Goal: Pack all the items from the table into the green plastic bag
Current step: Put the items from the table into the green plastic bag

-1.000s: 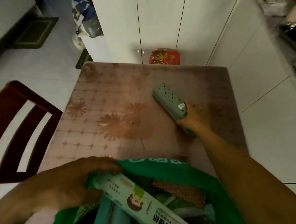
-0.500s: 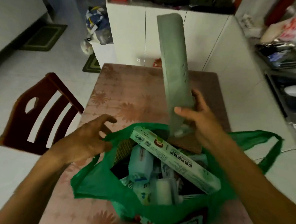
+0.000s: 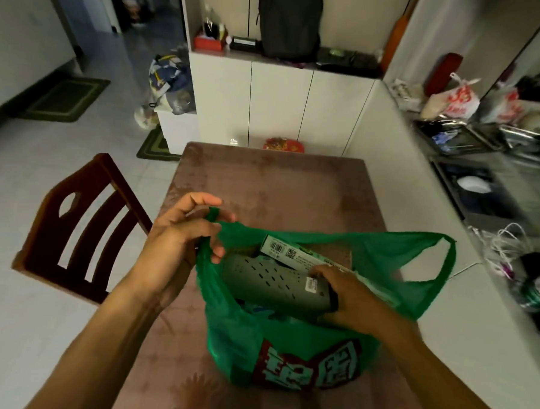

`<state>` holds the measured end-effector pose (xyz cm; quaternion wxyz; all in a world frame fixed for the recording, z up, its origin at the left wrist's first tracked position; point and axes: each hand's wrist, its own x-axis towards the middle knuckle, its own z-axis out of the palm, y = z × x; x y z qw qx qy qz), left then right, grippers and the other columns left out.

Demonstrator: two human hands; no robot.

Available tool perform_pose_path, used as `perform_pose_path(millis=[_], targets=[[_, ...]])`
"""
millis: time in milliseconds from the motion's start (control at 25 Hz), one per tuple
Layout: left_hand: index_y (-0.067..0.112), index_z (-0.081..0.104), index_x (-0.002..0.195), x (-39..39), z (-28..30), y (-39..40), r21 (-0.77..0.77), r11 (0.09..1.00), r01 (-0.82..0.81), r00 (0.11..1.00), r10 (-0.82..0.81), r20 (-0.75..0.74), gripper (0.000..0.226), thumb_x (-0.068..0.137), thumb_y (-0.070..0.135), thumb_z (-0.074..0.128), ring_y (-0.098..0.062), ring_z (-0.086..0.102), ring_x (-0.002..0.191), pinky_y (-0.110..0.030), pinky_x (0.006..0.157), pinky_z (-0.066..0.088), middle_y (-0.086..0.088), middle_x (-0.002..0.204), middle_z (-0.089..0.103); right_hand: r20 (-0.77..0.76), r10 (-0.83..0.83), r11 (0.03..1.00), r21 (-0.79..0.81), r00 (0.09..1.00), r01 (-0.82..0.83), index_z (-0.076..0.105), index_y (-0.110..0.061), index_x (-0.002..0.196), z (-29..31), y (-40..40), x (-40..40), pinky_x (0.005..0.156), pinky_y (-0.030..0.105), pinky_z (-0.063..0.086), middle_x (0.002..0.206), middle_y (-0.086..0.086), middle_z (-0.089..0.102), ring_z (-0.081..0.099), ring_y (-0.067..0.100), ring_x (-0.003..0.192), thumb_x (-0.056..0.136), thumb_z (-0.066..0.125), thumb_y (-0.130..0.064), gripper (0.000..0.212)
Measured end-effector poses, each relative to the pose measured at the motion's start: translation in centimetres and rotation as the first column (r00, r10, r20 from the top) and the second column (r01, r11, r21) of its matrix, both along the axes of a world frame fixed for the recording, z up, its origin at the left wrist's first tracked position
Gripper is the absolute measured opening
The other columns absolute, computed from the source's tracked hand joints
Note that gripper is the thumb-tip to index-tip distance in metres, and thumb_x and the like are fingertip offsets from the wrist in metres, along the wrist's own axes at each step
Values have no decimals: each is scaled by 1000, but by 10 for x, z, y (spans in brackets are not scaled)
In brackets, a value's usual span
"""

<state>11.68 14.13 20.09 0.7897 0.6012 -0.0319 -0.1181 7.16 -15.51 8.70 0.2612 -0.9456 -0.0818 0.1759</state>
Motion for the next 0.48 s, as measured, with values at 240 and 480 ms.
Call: perform_pose_path(millis=[240, 480], targets=[[14, 63, 100, -13, 3, -21, 275, 961, -37, 994, 7, 108, 28, 83, -8, 58, -22, 60, 61, -26, 57, 52, -11, 93, 69, 465, -292, 955, 86, 836, 286, 48, -24, 132, 62, -11, -11, 109, 37, 33, 143, 7, 45, 39, 19, 127, 78, 74, -40, 62], [-6, 65, 96, -5, -13, -5, 375, 925, -62, 951, 169, -260, 20, 84, 10, 65, -20, 59, 50, -31, 55, 49, -15, 59, 64, -347, -790, 241, 584, 506, 776, 61, 0, 105, 78, -86, -8, 62, 33, 56, 69, 9, 64, 62, 28, 69, 86, 66, -8, 22]])
